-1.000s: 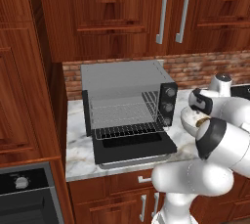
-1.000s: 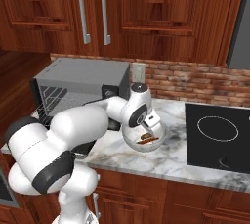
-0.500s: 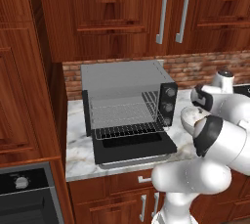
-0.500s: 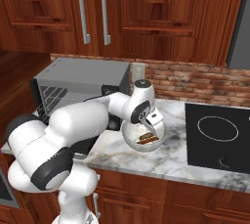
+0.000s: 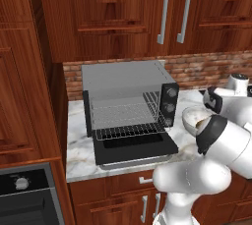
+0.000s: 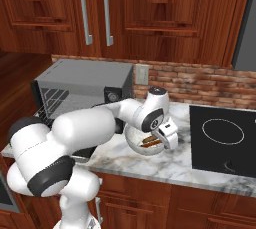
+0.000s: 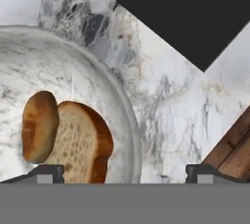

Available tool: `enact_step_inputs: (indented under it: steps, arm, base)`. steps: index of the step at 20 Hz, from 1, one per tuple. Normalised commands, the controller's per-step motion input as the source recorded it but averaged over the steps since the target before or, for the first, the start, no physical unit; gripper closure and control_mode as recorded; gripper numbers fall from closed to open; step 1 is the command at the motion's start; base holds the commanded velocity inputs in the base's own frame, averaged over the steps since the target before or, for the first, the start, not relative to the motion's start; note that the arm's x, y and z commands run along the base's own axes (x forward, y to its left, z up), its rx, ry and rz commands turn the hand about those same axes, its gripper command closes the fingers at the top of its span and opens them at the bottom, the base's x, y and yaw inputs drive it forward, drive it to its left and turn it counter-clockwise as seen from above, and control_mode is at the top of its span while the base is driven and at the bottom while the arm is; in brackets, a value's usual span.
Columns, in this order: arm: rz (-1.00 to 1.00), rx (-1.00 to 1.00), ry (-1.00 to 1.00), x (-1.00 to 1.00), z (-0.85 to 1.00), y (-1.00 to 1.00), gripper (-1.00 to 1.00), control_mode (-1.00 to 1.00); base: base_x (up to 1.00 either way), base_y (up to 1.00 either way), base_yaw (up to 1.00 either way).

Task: Pick up the heated bread from the toaster oven and place it in the bowl. Then move the bread bowl to the dining counter.

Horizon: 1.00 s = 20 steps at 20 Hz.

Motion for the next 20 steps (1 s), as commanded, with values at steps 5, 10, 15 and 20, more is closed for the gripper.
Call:
enact_step_inputs:
  steps: [5, 10, 15, 20]
  arm:
    - [0.00, 0.03, 0.00, 0.19, -0.11, -0.42, -1.00, -1.00]
    - [0.00, 0.04, 0.00, 0.21, -0.14, -0.38, -1.00, -1.00]
    - [0.00, 0.08, 0.00, 0.30, -0.15, -0.11, -1.00, -1.00]
    - [0.00, 0.07, 0.00, 0.35, -0.10, 0.00, -1.00, -1.00]
  base:
    - [0.00, 0.00, 0.00]
    - [0.00, 0.00, 0.00]
    - [0.00, 0.00, 0.00]
    - [0.00, 0.00, 0.00]
